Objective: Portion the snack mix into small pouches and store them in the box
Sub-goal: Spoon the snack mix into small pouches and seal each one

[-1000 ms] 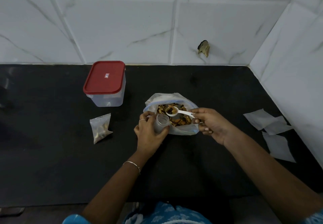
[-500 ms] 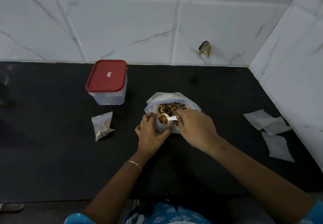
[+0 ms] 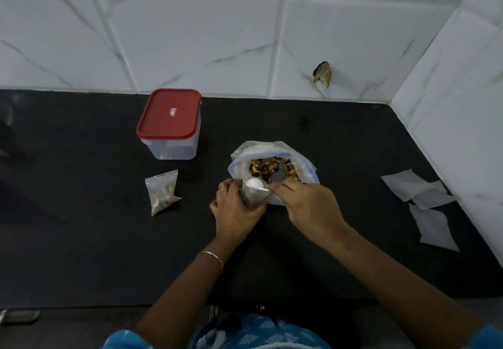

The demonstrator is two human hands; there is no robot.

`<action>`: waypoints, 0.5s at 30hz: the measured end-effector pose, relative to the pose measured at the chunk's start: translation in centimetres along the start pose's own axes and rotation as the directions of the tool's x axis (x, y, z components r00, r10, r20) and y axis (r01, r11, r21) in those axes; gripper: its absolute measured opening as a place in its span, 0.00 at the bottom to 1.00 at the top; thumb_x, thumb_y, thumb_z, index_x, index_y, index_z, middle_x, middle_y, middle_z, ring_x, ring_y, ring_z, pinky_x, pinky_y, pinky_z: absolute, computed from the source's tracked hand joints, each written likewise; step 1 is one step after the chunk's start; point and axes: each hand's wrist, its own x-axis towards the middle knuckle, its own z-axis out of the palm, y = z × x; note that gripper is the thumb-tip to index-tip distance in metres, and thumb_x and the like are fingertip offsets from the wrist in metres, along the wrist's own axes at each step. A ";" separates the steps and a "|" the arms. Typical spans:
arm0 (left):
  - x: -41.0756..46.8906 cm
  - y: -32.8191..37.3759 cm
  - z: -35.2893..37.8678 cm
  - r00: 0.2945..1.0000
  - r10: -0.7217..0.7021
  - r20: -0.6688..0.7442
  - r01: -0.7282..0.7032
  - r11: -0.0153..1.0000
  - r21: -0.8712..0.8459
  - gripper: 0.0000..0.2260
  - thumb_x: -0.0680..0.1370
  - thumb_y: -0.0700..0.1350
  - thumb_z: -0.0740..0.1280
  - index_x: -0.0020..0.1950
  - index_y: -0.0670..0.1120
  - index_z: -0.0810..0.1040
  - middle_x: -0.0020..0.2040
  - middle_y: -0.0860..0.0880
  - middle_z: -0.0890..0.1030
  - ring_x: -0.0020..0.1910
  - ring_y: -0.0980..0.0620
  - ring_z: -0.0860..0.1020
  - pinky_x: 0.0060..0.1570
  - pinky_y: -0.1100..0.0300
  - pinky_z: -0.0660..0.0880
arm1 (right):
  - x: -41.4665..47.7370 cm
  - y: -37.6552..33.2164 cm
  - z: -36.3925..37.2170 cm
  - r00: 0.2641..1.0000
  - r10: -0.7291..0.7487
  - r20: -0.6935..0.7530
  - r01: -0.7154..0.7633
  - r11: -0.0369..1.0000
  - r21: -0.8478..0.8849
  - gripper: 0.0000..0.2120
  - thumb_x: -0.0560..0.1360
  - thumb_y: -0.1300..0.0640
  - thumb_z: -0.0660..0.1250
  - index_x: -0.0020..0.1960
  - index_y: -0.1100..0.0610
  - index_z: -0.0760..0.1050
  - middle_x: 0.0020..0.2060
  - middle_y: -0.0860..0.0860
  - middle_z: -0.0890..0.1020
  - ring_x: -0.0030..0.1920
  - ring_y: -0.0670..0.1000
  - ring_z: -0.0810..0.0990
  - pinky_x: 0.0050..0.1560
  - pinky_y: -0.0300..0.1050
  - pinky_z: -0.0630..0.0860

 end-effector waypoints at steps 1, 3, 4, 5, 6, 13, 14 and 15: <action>0.0 -0.1 0.1 1.000 0.002 -0.004 -0.002 1.000 -0.010 0.30 0.68 0.61 0.73 0.65 0.50 0.69 0.67 0.52 0.64 0.67 0.52 0.65 0.65 0.55 0.56 | 0.0 0.0 0.1 0.995 0.101 0.016 -0.102 0.991 0.087 0.15 0.73 0.61 0.68 0.59 0.50 0.79 0.46 0.45 0.83 0.38 0.43 0.80 0.36 0.32 0.71; -0.1 -0.2 0.1 1.000 0.006 -0.010 -0.007 0.999 -0.032 0.29 0.69 0.60 0.72 0.65 0.51 0.69 0.66 0.52 0.65 0.66 0.53 0.66 0.64 0.55 0.56 | 0.1 0.2 0.3 0.958 0.278 0.075 -0.288 0.918 0.272 0.13 0.77 0.59 0.65 0.59 0.48 0.78 0.45 0.42 0.82 0.41 0.40 0.79 0.37 0.32 0.74; -0.1 -0.2 0.1 1.000 0.009 -0.004 -0.009 0.999 -0.041 0.28 0.69 0.59 0.72 0.65 0.51 0.69 0.66 0.52 0.65 0.66 0.53 0.66 0.65 0.54 0.56 | 0.1 0.3 0.4 0.934 0.340 0.108 -0.356 0.872 0.336 0.12 0.78 0.58 0.64 0.59 0.46 0.78 0.44 0.42 0.82 0.39 0.39 0.79 0.36 0.32 0.72; -0.2 -0.2 0.1 1.000 0.011 0.006 -0.011 0.999 -0.050 0.28 0.70 0.59 0.72 0.65 0.51 0.69 0.66 0.52 0.64 0.66 0.54 0.66 0.66 0.53 0.57 | 0.0 0.5 0.6 0.910 0.388 0.143 -0.412 0.822 0.393 0.12 0.79 0.57 0.63 0.58 0.45 0.77 0.43 0.41 0.82 0.37 0.39 0.78 0.34 0.32 0.70; -0.2 -0.2 0.0 1.000 0.013 0.016 -0.012 0.998 -0.062 0.27 0.70 0.58 0.72 0.65 0.51 0.69 0.67 0.52 0.64 0.66 0.54 0.65 0.67 0.52 0.57 | 0.0 0.7 0.8 0.885 0.429 0.179 -0.461 0.762 0.454 0.11 0.79 0.57 0.63 0.57 0.44 0.78 0.42 0.42 0.82 0.36 0.39 0.78 0.34 0.33 0.70; -0.1 -0.3 -0.6 0.999 0.031 0.044 -0.025 0.991 -0.130 0.21 0.72 0.57 0.72 0.60 0.53 0.71 0.65 0.53 0.68 0.63 0.56 0.68 0.68 0.48 0.61 | -0.3 2.1 1.6 0.694 0.656 0.297 -0.618 0.332 0.713 0.10 0.81 0.58 0.60 0.55 0.47 0.77 0.42 0.48 0.82 0.34 0.44 0.77 0.35 0.42 0.74; 0.0 -0.3 -0.7 0.998 0.031 0.053 -0.023 0.991 -0.133 0.20 0.72 0.57 0.72 0.59 0.52 0.71 0.63 0.53 0.70 0.62 0.56 0.69 0.68 0.47 0.63 | -0.5 2.5 1.8 0.644 0.696 0.317 -0.641 0.265 0.720 0.10 0.81 0.58 0.59 0.56 0.49 0.77 0.43 0.50 0.81 0.34 0.45 0.76 0.35 0.41 0.73; 0.1 -0.5 -0.7 0.998 0.031 0.063 -0.022 0.990 -0.141 0.19 0.71 0.57 0.72 0.57 0.52 0.71 0.60 0.53 0.71 0.60 0.56 0.70 0.66 0.46 0.65 | -0.8 2.9 2.1 0.603 0.729 0.324 -0.662 0.231 0.713 0.10 0.81 0.58 0.59 0.57 0.52 0.77 0.44 0.51 0.81 0.34 0.46 0.76 0.35 0.40 0.72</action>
